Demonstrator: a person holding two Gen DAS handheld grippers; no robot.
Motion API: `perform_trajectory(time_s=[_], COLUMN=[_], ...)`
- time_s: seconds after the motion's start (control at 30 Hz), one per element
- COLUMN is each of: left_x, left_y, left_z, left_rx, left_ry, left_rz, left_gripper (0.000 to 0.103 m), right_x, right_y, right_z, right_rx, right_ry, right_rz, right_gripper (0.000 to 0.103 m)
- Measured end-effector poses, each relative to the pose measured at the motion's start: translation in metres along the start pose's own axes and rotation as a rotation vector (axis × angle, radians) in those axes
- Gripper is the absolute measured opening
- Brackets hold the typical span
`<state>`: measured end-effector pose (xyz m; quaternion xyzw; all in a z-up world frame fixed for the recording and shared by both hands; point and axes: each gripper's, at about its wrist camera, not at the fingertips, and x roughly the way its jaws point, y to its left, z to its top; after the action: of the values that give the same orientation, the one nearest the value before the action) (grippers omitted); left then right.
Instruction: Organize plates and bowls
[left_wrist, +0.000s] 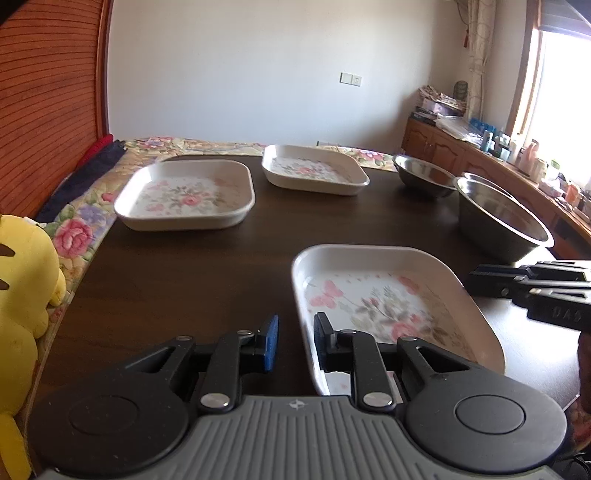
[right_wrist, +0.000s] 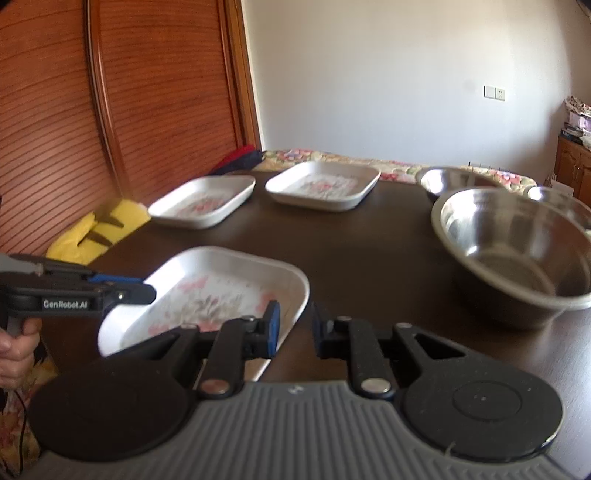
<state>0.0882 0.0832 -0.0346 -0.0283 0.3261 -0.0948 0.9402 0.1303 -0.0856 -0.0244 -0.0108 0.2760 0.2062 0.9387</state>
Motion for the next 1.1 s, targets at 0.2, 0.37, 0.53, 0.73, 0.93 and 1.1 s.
perform_trajectory(time_s=[0.2,0.37,0.53,0.73,0.93,1.1], left_x=[0.0,-0.003,0.0,0.007,0.02,0.032], left_y=[0.012,0.019,0.028,0.048,0.072,0.092], left_z=[0.017,0.029,0.039,0.054,0.069,0.082], left_rx=[-0.009,-0.019,-0.015,-0.015,-0.008,-0.014], left_ry=[-0.037,-0.063,-0.081,-0.103,-0.114,-0.123], left_rz=[0.016,-0.011,-0.012,0.009,0.04,0.065], left_gripper=[0.029,0.029,0.031,0.035,0.041,0.047], right_x=[0.007,0.02,0.04,0.064,0.088,0.108], right_y=[-0.001,0.009,0.024,0.045,0.059,0.063], right_z=[0.025,0.043,0.058,0.074,0.091,0.102], right_rx=[-0.04,-0.089,-0.124,-0.172,-0.21,-0.196], right_ry=[-0.031,-0.044,-0.036,-0.015,0.013,0.047], right_rz=[0.01,0.026,0.055,0.091,0.115,0.137], right_gripper=[0.021,0.021,0.021,0.023,0.036,0.037])
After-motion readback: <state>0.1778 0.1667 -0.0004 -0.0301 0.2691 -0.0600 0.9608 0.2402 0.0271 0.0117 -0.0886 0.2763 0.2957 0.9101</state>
